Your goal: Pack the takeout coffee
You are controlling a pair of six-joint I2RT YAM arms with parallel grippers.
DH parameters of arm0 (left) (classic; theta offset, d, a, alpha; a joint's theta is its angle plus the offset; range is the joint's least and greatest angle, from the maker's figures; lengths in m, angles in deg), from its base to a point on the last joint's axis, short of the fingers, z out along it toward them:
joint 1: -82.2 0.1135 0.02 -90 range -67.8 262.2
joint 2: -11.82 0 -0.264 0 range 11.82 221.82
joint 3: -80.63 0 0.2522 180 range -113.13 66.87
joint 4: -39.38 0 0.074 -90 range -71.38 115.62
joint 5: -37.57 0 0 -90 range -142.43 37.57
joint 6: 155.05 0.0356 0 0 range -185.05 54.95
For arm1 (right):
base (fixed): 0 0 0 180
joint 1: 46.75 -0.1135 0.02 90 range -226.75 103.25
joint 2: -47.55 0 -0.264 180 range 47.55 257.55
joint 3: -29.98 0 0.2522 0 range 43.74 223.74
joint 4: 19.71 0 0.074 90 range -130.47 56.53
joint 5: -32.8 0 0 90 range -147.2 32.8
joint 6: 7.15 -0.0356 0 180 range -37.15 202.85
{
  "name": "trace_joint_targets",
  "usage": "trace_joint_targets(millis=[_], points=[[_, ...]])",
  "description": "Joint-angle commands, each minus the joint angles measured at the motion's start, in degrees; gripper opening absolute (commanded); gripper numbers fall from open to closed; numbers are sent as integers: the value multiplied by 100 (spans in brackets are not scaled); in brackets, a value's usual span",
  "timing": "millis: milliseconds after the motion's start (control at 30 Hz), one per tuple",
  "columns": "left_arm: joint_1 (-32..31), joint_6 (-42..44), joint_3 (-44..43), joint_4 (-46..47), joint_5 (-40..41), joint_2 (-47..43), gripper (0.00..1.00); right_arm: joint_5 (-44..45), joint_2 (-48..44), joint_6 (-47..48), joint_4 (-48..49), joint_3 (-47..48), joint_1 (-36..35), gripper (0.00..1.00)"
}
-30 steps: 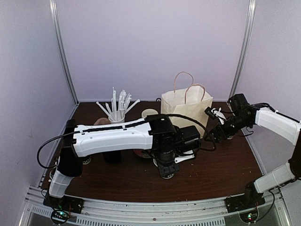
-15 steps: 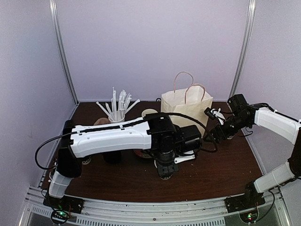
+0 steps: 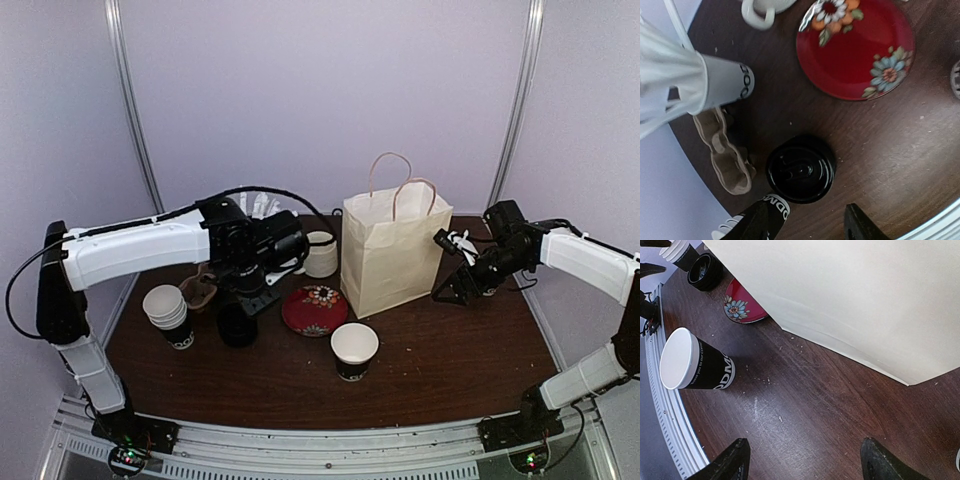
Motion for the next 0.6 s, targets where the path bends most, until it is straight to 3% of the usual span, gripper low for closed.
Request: trace_joint_targets(millis=[0, 167, 333, 433, 567], points=[[508, -338, 903, 864, -648, -192, 54, -56, -114, 78, -16, 20, 25, 79], [641, -200, 1076, 937, -922, 164, 55, -84, -84, 112, -23, 3, 25, 79], [829, -616, 1005, 820, -313, 312, 54, -38, -94, 137, -34, -1, 25, 78], [1240, -937, 1063, 762, -74, 107, 54, -38, -79, 147, -44, 7, 25, 78], [1738, -955, 1175, 779, -348, -44, 52, -40, -59, 163, -49, 3, 25, 78]])
